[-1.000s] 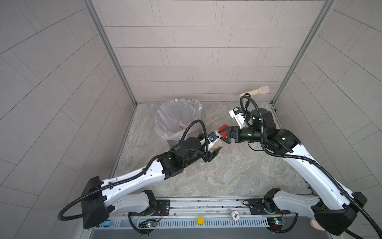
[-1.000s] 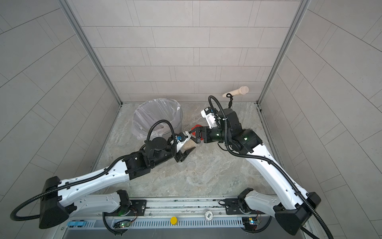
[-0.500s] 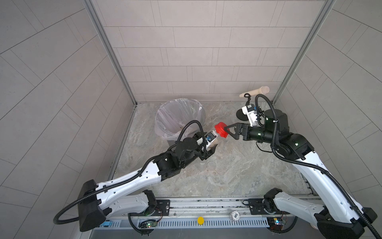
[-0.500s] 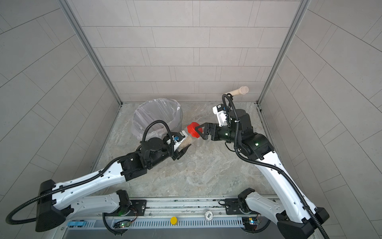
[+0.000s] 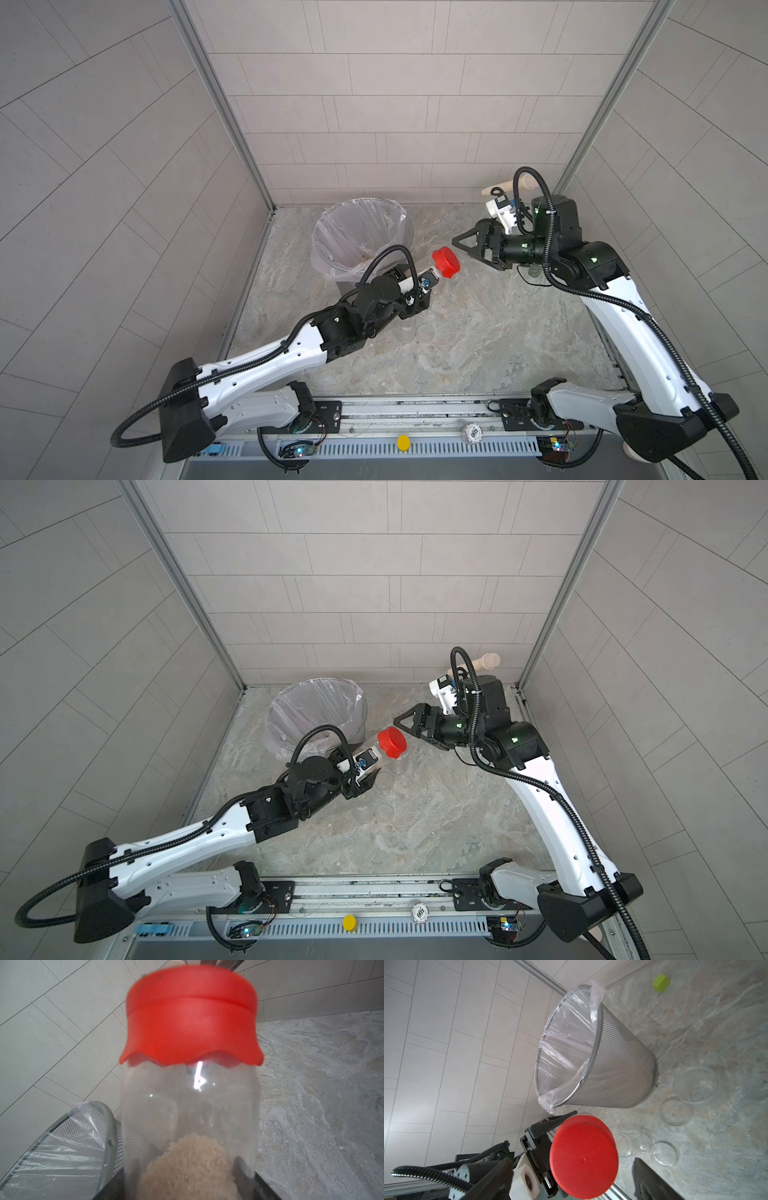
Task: Empty moldy rice from jars
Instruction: Pick up the jar from the center of the board, then unscrew the lid from the jar.
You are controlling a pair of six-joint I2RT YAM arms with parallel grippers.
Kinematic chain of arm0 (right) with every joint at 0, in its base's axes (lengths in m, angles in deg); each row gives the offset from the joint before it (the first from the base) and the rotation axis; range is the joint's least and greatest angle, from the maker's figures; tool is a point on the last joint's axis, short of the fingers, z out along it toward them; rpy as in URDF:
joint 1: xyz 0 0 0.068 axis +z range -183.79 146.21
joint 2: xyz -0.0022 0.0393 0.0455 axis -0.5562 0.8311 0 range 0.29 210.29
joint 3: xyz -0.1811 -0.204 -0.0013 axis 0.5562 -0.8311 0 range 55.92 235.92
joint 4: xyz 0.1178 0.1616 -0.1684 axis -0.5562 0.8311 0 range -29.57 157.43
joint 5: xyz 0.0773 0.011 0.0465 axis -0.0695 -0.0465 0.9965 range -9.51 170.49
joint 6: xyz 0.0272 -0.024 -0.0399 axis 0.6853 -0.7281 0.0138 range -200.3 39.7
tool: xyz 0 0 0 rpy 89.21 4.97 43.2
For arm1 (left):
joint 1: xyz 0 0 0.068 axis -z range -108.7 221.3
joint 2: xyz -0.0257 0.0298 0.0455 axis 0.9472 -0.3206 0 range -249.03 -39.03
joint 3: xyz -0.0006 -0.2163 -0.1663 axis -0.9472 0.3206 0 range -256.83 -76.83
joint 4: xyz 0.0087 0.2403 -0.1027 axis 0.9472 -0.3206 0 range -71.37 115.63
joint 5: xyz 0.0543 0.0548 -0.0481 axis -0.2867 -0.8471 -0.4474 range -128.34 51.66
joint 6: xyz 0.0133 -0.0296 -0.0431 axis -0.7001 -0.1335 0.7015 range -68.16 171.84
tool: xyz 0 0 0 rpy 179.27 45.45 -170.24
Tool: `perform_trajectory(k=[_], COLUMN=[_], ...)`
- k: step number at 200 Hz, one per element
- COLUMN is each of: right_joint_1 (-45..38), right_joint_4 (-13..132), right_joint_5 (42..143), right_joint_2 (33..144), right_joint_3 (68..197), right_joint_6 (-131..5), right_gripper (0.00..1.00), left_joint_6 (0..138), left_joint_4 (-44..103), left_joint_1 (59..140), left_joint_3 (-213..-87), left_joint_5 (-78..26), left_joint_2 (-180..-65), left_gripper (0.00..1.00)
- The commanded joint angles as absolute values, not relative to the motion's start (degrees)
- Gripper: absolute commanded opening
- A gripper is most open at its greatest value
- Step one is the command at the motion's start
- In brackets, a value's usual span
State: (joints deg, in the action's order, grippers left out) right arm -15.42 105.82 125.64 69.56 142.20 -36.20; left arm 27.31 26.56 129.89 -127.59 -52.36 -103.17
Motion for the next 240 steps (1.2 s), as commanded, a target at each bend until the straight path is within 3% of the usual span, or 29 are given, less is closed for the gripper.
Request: perform_trajectory(k=[1, 48, 99, 163, 176, 194, 226, 240], right_joint_1=[-14.5, -11.1, -10.4, -9.3, -9.3, -9.2, -8.9, -8.5], right_joint_4=[111.1, 111.0, 111.5, 113.0, 112.9, 113.8, 113.8, 112.2], right_joint_5=[126.0, 125.9, 125.2, 124.5, 124.5, 124.1, 123.7, 127.6], right_joint_2=[70.4, 72.7, 74.1, 75.3, 75.3, 75.3, 73.7, 72.3], right_joint_3=[143.6, 144.2, 144.7, 144.8, 144.7, 145.3, 145.2, 143.4], right_joint_6=[-38.4, -39.5, -40.9, -43.7, -44.2, -47.2, -62.8, -72.2], right_gripper=[0.9, 0.89, 0.78, 0.72, 0.66, 0.51, 0.37, 0.37], left_joint_6=[24.1, 23.3, 23.0, 23.2, 23.5, 24.1, 27.8, 29.9], left_joint_4=[28.9, 28.6, 28.2, 28.6, 28.9, 29.4, 30.6, 31.7], left_joint_1=[130.2, 130.2, 130.2, 130.4, 130.4, 130.5, 130.4, 130.3], left_joint_3=[-129.8, -130.1, -130.2, -130.5, -130.5, -130.6, -129.5, -129.1], left_joint_5=[-52.3, -51.9, -51.5, -49.8, -49.1, -47.9, -42.3, -39.4], left_joint_2=[-103.1, -103.6, -103.8, -104.1, -104.1, -103.8, -101.8, -101.3], left_gripper=[0.08, 0.08, 0.08, 0.07, 0.07, 0.06, 0.05, 0.05])
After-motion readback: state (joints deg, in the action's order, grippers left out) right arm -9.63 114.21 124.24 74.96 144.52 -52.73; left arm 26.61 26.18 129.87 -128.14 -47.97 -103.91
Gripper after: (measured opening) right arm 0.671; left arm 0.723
